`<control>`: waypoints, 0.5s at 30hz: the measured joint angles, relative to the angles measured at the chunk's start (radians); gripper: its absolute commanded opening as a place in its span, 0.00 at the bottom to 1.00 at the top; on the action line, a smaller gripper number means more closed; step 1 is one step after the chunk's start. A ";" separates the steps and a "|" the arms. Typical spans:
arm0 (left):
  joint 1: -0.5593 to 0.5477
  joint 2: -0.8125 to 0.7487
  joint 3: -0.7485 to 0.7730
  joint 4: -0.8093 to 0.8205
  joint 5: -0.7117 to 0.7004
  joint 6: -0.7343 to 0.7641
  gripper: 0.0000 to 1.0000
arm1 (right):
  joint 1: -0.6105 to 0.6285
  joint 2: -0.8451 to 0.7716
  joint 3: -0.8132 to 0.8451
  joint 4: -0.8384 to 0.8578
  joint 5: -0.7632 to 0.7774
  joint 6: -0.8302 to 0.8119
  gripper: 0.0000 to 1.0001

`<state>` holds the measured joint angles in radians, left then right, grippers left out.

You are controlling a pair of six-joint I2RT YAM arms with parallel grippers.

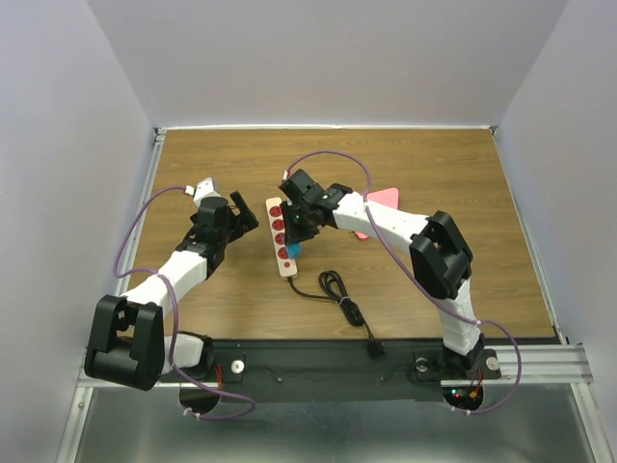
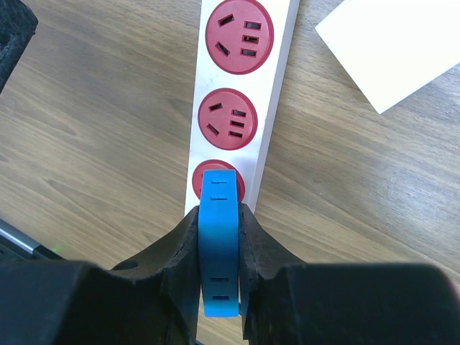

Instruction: Insert the plug

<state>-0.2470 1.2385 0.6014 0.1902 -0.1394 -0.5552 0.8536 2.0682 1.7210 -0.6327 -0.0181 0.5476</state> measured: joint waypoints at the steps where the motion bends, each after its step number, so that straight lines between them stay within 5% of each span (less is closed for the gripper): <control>1: 0.000 0.000 0.000 0.000 0.000 0.000 0.99 | 0.002 0.001 0.000 0.000 0.000 0.000 0.01; 15: 0.000 -0.005 -0.003 0.000 0.002 0.000 0.99 | 0.029 0.013 0.018 -0.015 0.060 0.006 0.01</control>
<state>-0.2470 1.2331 0.5980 0.1905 -0.1379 -0.5552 0.8822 2.0811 1.7386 -0.6479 0.0422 0.5537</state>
